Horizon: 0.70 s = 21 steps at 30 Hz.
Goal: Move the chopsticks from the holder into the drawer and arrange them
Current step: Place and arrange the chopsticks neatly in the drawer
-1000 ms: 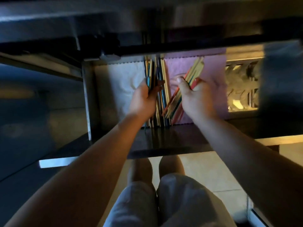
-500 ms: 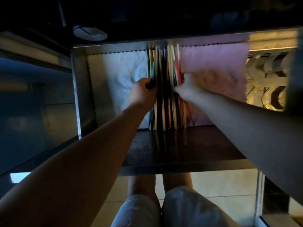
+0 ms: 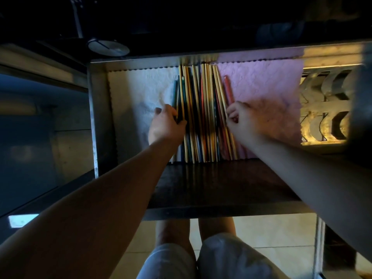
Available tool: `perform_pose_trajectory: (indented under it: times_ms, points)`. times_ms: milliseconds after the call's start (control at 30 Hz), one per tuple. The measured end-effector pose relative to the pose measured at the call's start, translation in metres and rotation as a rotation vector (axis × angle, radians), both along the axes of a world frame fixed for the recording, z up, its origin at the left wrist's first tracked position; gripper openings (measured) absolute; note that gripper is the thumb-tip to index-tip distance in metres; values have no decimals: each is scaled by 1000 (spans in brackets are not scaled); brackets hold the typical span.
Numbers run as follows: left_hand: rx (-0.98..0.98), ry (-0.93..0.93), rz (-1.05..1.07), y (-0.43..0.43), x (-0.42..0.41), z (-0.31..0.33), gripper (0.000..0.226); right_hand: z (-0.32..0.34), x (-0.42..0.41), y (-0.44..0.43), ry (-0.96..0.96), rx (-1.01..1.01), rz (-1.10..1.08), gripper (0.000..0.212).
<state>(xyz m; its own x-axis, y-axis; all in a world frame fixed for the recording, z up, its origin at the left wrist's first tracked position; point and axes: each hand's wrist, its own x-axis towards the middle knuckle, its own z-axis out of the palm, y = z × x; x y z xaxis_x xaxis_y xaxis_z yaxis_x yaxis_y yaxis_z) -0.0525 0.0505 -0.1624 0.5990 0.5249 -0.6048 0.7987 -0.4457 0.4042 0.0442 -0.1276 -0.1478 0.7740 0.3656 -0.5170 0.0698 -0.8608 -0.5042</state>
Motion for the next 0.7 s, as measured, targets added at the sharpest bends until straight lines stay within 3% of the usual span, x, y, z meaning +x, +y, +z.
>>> perform_pose_trajectory:
  times_ms: [233,500,700]
  points:
    - [14,41,-8,-9,0,-1,23,-15,-13,6,-21,-102,136,24]
    - [69,22,-29,-7,-2,-1,15,-17,-13,-5,-3,-135,107,18]
    - [102,77,-127,-4,0,-2,19,-12,-13,1,-77,-130,116,37]
